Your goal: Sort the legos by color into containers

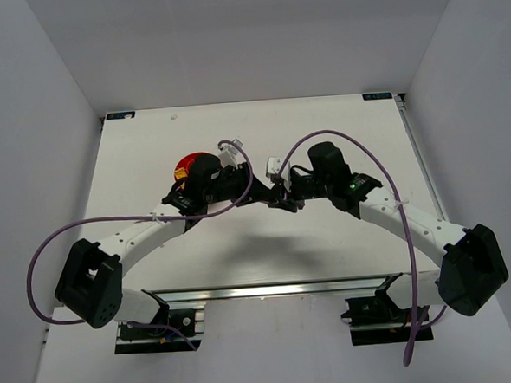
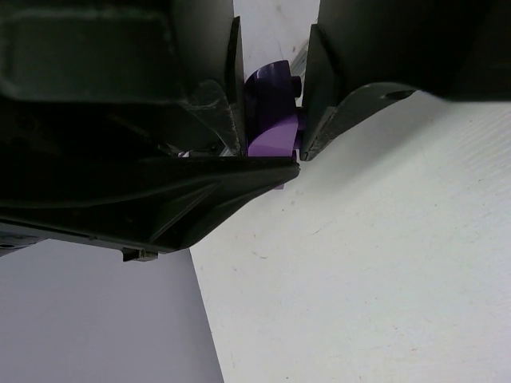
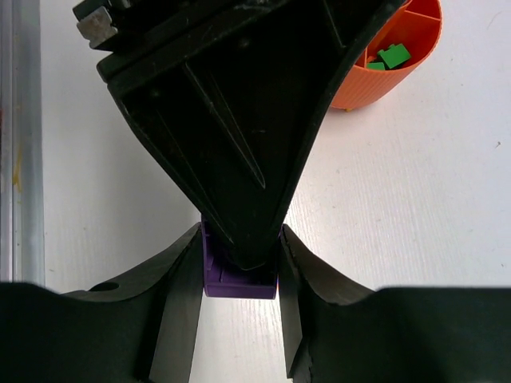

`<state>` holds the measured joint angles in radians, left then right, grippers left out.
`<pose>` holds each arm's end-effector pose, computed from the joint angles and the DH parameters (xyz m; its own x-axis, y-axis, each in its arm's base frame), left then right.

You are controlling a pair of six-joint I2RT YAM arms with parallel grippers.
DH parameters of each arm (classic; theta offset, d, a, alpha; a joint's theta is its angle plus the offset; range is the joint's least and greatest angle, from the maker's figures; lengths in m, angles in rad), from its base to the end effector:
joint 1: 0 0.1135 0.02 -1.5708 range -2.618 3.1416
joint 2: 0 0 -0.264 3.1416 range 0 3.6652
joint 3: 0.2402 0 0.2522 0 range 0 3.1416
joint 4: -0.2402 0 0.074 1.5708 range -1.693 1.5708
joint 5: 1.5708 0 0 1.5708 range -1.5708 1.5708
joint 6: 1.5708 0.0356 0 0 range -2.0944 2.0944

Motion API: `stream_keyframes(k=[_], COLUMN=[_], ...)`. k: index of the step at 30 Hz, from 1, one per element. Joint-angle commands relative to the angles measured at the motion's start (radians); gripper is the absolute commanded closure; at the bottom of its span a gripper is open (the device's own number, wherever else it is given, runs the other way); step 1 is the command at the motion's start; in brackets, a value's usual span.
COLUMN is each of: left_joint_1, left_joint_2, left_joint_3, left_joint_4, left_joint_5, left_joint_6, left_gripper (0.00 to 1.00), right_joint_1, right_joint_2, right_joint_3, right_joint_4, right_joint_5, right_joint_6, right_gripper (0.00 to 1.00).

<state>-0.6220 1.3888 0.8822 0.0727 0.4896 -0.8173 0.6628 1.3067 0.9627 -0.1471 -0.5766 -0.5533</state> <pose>0.2431 -0.1949 0.2624 -0.8617 -0.1742 -0.4766 0.3399 0.4993 -0.7970 0.2194 0.1959 0.2932 0.1539 -0.4387 -0.8854 -0.9566 0.1581 -0.2446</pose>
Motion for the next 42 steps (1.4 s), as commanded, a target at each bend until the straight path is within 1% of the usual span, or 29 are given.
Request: stream_keyframes(k=[1,2,3,4,5,6,7,8,9,10,12,13,14,15,16,17,18,19,21,23,28,33,42], left_joint_1=[-0.004,-0.004,-0.004,-0.004,-0.004,-0.004,0.005,0.016,0.025,0.025,0.037,0.054,0.054,0.079,0.090,0.099,0.113,0.137,0.163,0.203,0.280,0.337,0.381], left_joint_2=[0.003,0.001,-0.004,-0.007,-0.016,-0.037,-0.051,-0.066,-0.098,-0.117,-0.137,-0.149,-0.152,-0.154,-0.157,-0.154,-0.152,-0.148,-0.128,-0.102,-0.034,0.059,0.177], left_joint_3=[0.044,0.046,0.050,0.058,0.061,0.067,0.083,0.087,0.096,0.110,0.167,0.184,0.220,0.233,0.245,0.270,0.279,0.288,0.313,0.330,0.357,0.389,0.455], left_joint_4=[-0.004,-0.010,-0.016,-0.036,-0.050,-0.065,-0.127,-0.152,-0.180,-0.248,-0.328,-0.393,-0.427,-0.447,-0.485,-0.507,-0.528,-0.542,-0.562,-0.590,-0.587,-0.553,-0.530], left_joint_5=[-0.011,-0.017,-0.023,-0.031,-0.043,-0.080,-0.101,-0.121,-0.190,-0.239,-0.380,-0.417,-0.459,-0.474,-0.552,-0.577,-0.591,-0.627,-0.657,-0.704,-0.720,-0.660,-0.574], left_joint_6=[0.036,0.043,0.052,0.073,0.084,0.098,0.134,0.148,0.168,0.223,0.271,0.311,0.325,0.336,0.360,0.363,0.368,0.377,0.377,0.382,0.392,0.399,0.405], left_gripper=[0.75,0.79,0.81,0.83,0.90,0.92,0.93,0.96,0.97,0.98,1.00,1.00,1.00,1.00,1.00,1.00,1.00,1.00,1.00,1.00,1.00,1.00,1.00], right_joint_1=[0.001,0.000,0.001,0.001,-0.002,-0.002,-0.003,-0.005,-0.005,-0.011,-0.017,-0.029,-0.035,-0.041,-0.066,-0.069,-0.087,-0.095,-0.118,-0.129,-0.164,-0.186,-0.213], right_joint_2=[-0.030,-0.030,-0.027,-0.027,-0.023,-0.024,-0.023,-0.021,-0.021,-0.023,-0.032,-0.034,-0.041,-0.043,-0.044,-0.046,-0.047,-0.047,-0.047,-0.047,-0.049,-0.049,-0.052], right_joint_3=[-0.013,-0.013,-0.013,-0.015,-0.015,-0.015,-0.015,-0.016,-0.016,-0.022,-0.028,-0.035,-0.038,-0.039,-0.039,-0.038,-0.036,-0.035,-0.035,-0.036,-0.039,-0.047,-0.050], right_joint_4=[0.034,0.032,0.030,0.029,0.029,0.030,0.030,0.029,0.029,0.029,0.027,0.027,0.026,0.024,0.024,0.026,0.026,0.024,0.021,0.023,0.021,0.017,0.015], right_joint_5=[-0.020,-0.025,-0.026,-0.023,-0.025,-0.014,-0.006,0.000,0.009,0.027,0.038,0.047,0.047,0.046,0.046,0.047,0.046,0.046,0.040,0.024,-0.005,-0.026,-0.052], right_joint_6=[0.010,0.009,0.015,0.019,0.026,0.030,0.035,0.038,0.041,0.042,0.046,0.047,0.049,0.052,0.059,0.065,0.072,0.081,0.082,0.085,0.095,0.096,0.099], right_gripper=[1.00,0.96,0.74,0.63,0.50,0.31,0.26,0.22,0.18,0.18,0.17,0.18,0.18,0.20,0.21,0.22,0.27,0.30,0.35,0.37,0.39,0.39,0.38])
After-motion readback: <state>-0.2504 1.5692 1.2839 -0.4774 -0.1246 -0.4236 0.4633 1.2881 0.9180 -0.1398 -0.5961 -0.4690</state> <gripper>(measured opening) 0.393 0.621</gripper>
